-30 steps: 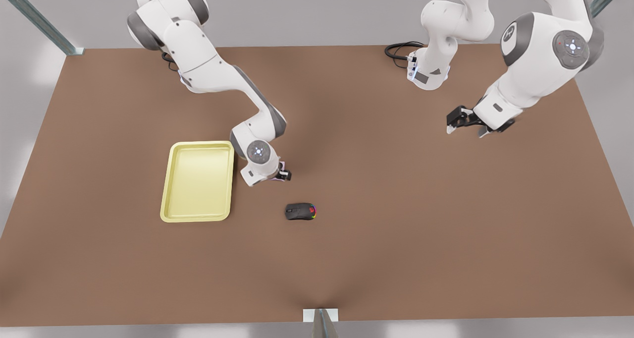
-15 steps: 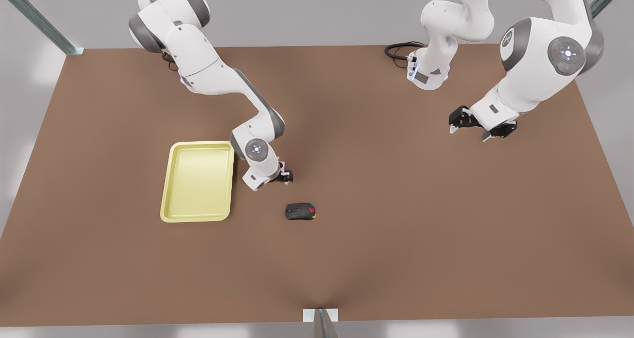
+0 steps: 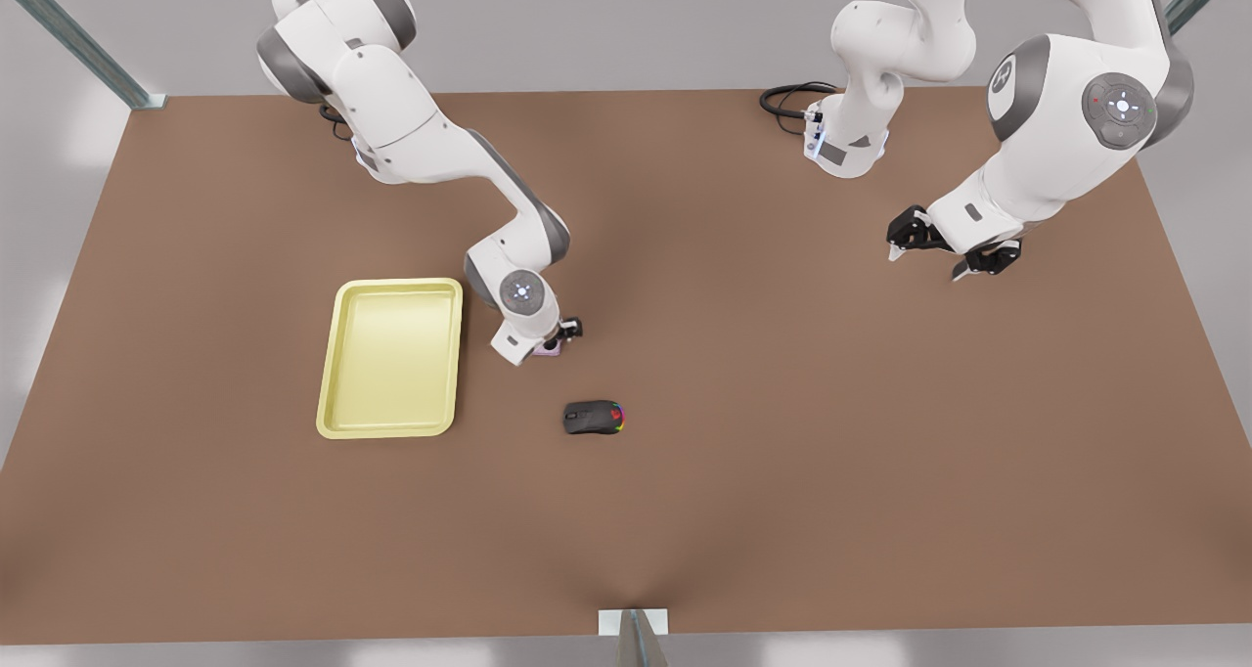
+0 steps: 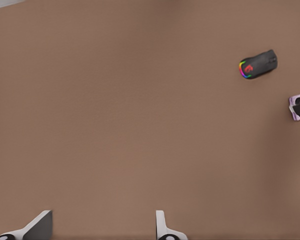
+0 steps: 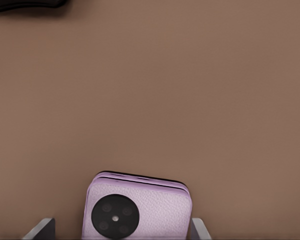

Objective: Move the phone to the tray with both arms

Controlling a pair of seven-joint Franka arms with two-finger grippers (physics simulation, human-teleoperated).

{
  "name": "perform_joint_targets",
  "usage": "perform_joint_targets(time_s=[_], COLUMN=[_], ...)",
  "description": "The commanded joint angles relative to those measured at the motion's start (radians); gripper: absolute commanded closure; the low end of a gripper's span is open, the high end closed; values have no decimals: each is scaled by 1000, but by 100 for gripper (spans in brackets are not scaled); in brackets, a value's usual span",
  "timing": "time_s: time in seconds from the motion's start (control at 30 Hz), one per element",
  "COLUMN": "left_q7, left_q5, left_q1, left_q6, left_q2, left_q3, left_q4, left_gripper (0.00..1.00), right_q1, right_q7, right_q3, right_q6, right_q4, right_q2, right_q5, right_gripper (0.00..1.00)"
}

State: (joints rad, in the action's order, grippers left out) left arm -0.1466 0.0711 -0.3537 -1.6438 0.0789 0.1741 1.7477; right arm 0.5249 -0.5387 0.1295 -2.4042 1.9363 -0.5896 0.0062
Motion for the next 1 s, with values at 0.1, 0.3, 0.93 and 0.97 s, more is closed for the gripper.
perform_joint_targets(time_s=[0.1,0.3,0.93,0.97], left_q7=[-51,-51,-53,-53], left_q5=[-1,-1,-1,-1], left_q1=[1,-1,1,1], left_q6=[2,2,-1,-1], left_q2=[1,1,-4,-4], left_q3=[-1,-1,-1,-1], left_q4=[0,0,0,0], left_gripper=[0,0,0,0], right_q1=[0,1,-169,-219], right_q7=[-33,-41,132,204], right_q3=[1,1,-8,-8], right_q6=[11,5,174,220], right_q4=[32,29,13,15], right_q2=[10,2,154,174], right_q5=[1,1,-2,-2], right_gripper=[0,0,21,21])
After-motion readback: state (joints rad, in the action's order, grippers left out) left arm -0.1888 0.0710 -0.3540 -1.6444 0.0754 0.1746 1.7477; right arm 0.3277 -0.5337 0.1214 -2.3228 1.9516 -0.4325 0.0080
